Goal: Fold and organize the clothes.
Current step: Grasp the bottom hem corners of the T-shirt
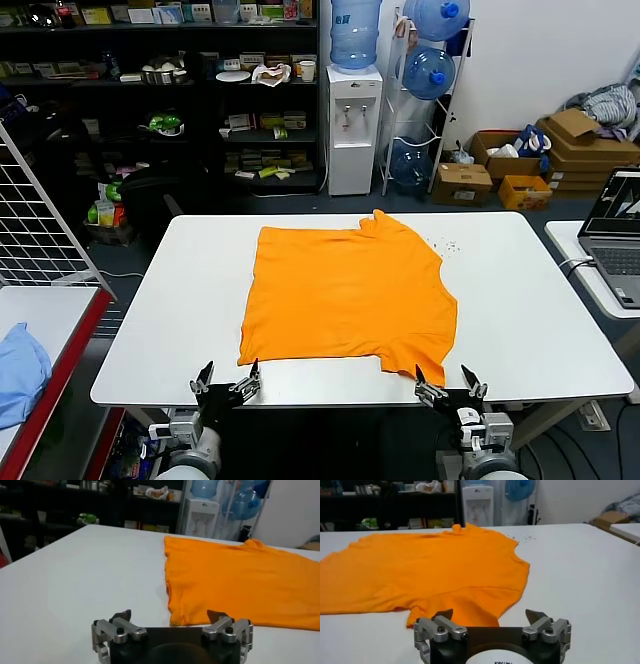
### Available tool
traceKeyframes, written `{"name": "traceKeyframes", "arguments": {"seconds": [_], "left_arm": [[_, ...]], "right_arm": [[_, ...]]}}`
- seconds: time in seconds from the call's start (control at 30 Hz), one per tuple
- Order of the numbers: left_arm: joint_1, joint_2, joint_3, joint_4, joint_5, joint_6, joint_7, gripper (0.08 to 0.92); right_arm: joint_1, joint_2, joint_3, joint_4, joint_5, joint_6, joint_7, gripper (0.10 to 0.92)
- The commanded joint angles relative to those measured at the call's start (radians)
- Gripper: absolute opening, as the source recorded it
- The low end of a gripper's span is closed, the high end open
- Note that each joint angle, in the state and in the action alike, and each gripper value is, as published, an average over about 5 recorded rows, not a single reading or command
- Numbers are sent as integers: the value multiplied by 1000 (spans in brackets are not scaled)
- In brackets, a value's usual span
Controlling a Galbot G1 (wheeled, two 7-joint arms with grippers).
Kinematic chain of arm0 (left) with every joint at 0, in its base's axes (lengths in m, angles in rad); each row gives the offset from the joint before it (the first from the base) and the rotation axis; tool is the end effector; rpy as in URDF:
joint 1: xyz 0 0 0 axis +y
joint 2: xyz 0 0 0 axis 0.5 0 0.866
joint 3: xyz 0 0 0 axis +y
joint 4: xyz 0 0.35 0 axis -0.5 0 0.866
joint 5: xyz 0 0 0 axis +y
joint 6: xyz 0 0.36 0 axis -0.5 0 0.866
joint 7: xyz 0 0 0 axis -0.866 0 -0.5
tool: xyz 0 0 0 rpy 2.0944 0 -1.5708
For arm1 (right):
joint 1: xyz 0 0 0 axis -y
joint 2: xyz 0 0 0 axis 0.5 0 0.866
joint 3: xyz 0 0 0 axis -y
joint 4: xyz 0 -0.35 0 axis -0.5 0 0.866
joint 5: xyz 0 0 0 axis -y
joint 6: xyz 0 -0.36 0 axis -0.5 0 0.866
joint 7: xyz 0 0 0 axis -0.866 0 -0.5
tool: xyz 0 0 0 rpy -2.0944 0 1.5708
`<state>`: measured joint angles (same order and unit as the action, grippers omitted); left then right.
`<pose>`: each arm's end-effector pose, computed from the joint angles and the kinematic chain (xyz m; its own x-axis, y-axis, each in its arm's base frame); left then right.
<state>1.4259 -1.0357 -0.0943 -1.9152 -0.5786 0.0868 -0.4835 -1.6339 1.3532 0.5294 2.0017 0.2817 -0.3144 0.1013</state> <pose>0.1870 -0.0048 -0.3633 -0.9119 0.0631 0.4056 0.0239 0.9946 -0.1011 0.1647 -0.0450 -0.3431 -0.8851 -0.0048 0.4653 0.0192 0.9987 0.0469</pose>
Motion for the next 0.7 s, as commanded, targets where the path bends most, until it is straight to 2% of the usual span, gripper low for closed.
{"name": "traceKeyframes", "arguments": {"seconds": [0.03, 0.33, 0.7], "left_arm": [[-67, 4, 42, 34, -17, 18, -17, 894], [-63, 4, 64, 35, -16, 26, -16, 650], [-58, 7, 67, 30, -17, 32, -18, 329]], "right_arm": [[29, 2, -7, -21, 2, -13, 5, 843], [23, 6, -9, -21, 8, -21, 7, 613], [9, 6, -10, -9, 18, -22, 6, 275]]}}
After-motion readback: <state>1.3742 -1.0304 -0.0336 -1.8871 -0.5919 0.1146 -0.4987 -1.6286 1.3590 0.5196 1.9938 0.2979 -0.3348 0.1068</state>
